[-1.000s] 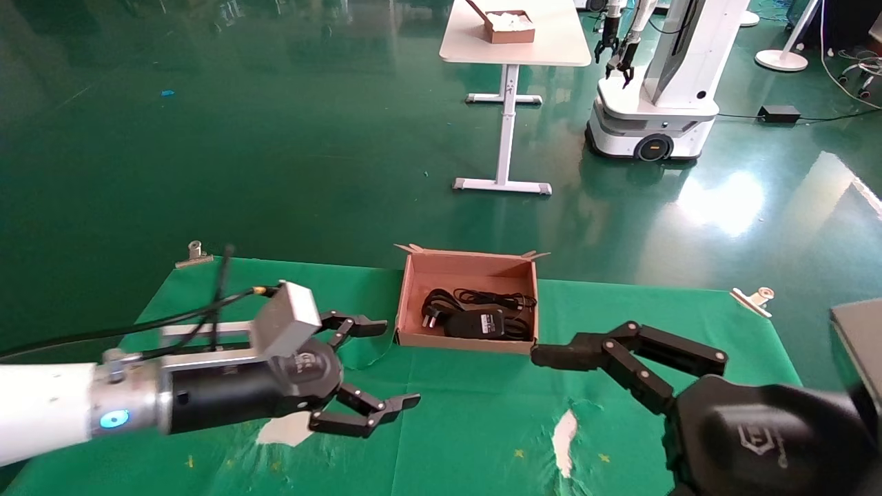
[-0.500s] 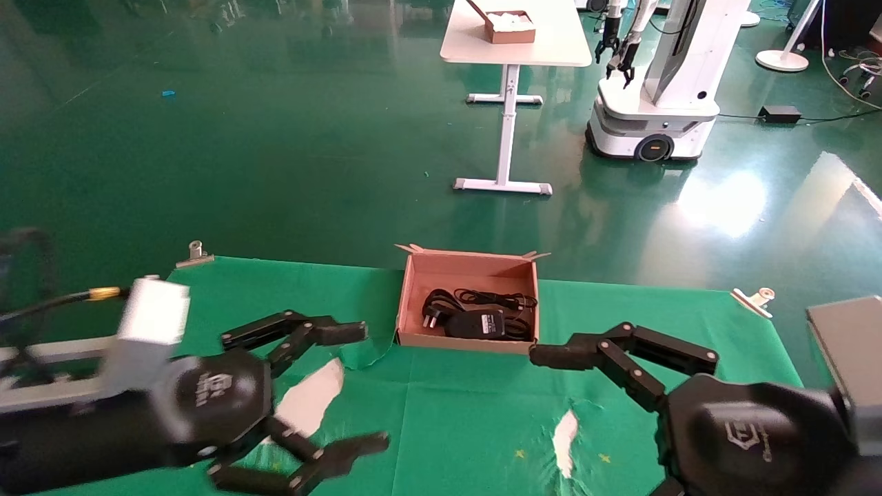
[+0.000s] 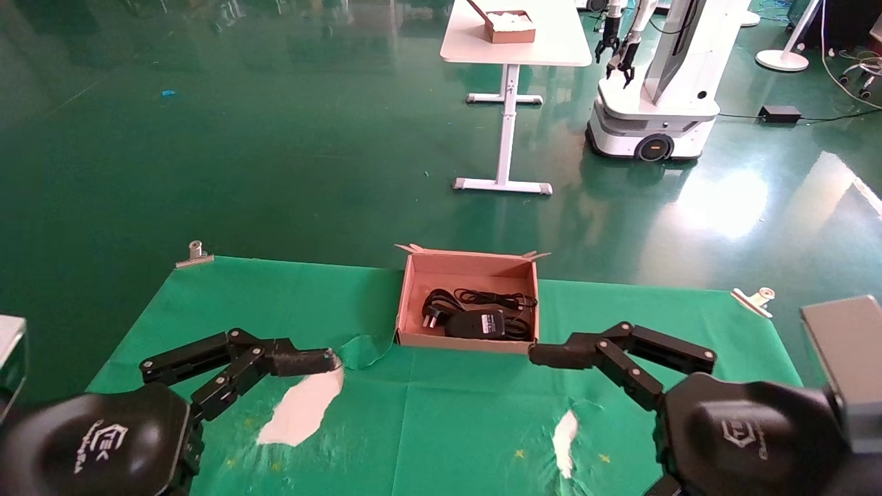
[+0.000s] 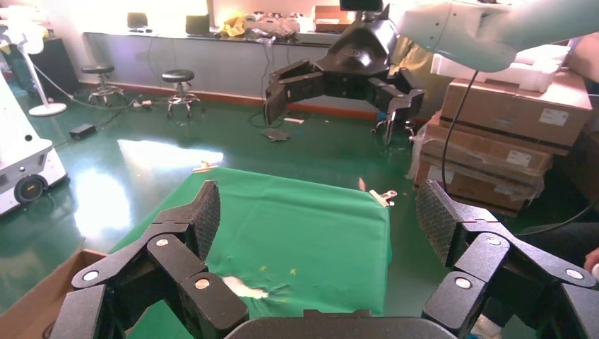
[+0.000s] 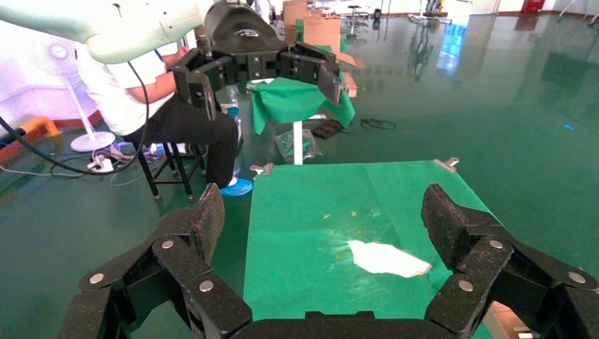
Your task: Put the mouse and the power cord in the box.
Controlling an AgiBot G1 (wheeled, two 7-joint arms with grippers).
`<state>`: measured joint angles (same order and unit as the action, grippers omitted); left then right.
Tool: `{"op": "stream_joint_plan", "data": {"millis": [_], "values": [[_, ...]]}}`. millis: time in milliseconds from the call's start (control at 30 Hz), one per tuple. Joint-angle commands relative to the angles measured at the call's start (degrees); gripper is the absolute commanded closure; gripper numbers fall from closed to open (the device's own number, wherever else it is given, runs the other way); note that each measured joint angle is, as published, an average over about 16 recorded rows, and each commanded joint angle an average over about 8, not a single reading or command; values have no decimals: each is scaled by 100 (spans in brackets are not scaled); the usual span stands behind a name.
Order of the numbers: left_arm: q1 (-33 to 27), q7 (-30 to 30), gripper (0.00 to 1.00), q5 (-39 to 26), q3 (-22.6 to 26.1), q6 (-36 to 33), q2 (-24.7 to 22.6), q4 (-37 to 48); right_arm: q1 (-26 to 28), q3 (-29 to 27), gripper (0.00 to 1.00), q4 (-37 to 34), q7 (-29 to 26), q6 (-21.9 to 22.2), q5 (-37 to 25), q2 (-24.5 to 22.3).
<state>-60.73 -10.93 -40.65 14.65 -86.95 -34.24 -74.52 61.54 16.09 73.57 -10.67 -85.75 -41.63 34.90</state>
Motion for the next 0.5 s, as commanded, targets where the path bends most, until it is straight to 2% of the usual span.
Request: {"op": "stream_joint_plan", "data": {"millis": [33,500], "values": [[13,-3,0,19,-19,-18,11,-13,-1,0,0,0,0,-1,0,-1],[-57,10,0,-83,96,89,-55,68,4,5,0,-6,0,3,-8,4]]}}
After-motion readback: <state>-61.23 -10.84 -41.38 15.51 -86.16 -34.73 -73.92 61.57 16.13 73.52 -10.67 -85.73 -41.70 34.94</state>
